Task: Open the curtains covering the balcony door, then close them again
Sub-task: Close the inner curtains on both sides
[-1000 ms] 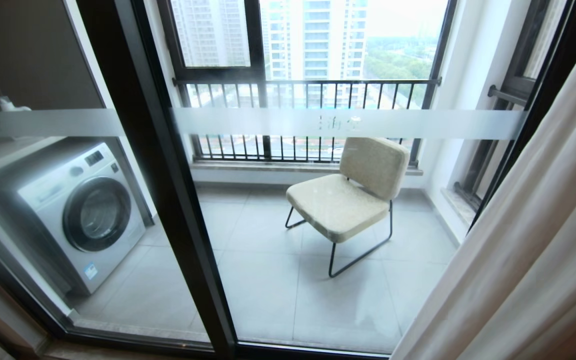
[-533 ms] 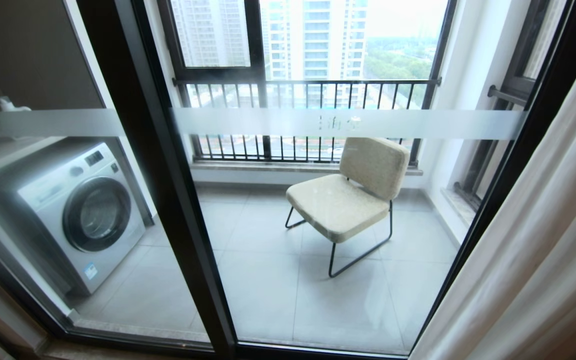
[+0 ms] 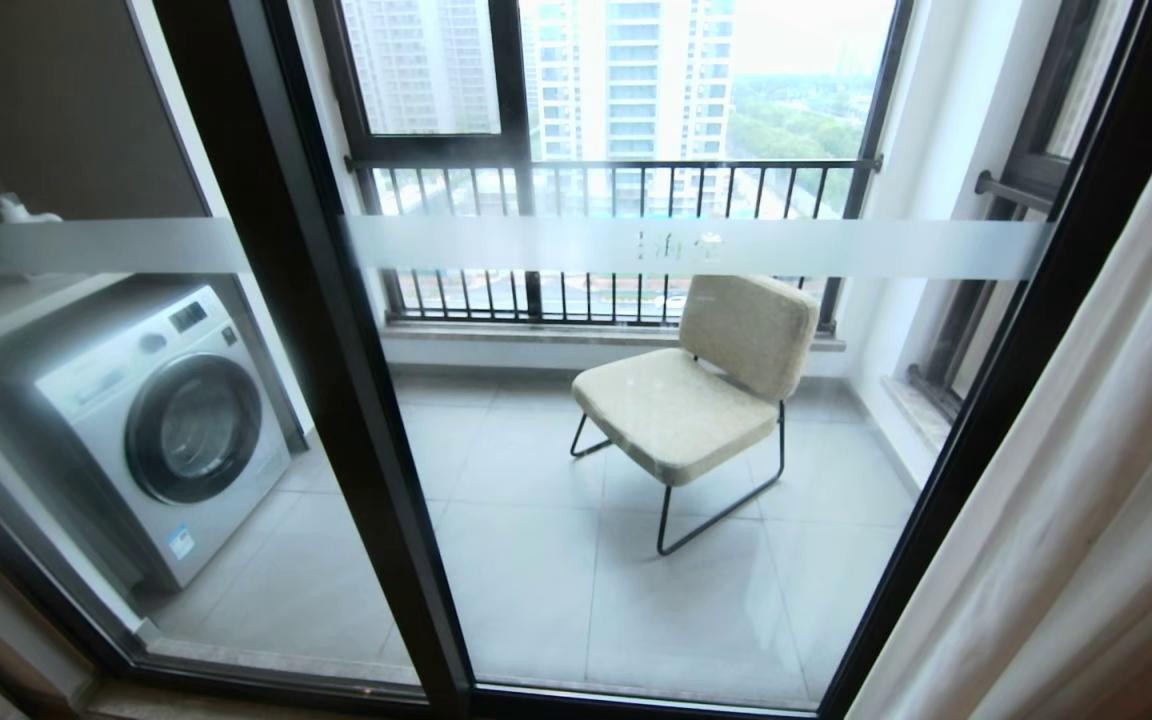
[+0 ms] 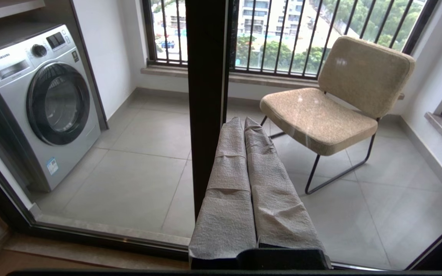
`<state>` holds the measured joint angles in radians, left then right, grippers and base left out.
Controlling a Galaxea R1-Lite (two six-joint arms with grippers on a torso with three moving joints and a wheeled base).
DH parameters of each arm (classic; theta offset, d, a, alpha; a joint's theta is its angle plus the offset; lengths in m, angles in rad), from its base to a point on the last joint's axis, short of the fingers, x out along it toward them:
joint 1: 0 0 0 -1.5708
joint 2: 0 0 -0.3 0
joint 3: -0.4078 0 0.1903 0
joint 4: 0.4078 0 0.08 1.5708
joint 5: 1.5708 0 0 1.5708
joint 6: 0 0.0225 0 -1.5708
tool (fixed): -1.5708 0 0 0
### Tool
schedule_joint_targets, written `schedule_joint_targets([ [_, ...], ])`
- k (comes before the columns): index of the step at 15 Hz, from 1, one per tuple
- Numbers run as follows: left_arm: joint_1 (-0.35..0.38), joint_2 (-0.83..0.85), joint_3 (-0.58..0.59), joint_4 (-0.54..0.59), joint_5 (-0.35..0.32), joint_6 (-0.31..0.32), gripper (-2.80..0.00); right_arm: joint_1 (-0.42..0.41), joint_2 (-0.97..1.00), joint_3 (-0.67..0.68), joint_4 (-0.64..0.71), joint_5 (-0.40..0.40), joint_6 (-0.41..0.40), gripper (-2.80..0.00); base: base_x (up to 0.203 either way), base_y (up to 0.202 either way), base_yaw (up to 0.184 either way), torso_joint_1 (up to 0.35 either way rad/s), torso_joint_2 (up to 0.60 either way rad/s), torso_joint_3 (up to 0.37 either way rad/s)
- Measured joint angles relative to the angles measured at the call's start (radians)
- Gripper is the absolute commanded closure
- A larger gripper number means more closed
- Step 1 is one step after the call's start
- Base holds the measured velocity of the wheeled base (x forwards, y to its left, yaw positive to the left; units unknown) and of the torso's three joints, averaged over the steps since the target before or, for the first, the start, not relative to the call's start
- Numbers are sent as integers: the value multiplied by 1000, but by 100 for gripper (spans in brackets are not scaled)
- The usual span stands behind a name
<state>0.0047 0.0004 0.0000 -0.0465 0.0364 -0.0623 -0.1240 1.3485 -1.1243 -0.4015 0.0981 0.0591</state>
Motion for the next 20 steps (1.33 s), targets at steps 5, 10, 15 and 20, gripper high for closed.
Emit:
schedule_joint_targets([
  [5, 0, 0, 0, 0, 0, 0, 0, 0, -2, 6, 4, 0, 0, 0, 0, 0, 0, 0, 0, 0],
  [10, -1, 0, 0, -1, 0, 0, 0, 0, -4, 16, 2, 0, 0, 0, 0, 0, 0, 0, 0, 0],
  [15, 0, 0, 0, 0, 0, 0, 0, 0, 14, 39, -37, -5, -1, 0, 0, 0, 0, 0, 0, 0],
  [20, 0, 0, 0, -1, 0, 0, 0, 0, 37, 34, -54, -6, -1, 0, 0, 0, 0, 0, 0, 0],
])
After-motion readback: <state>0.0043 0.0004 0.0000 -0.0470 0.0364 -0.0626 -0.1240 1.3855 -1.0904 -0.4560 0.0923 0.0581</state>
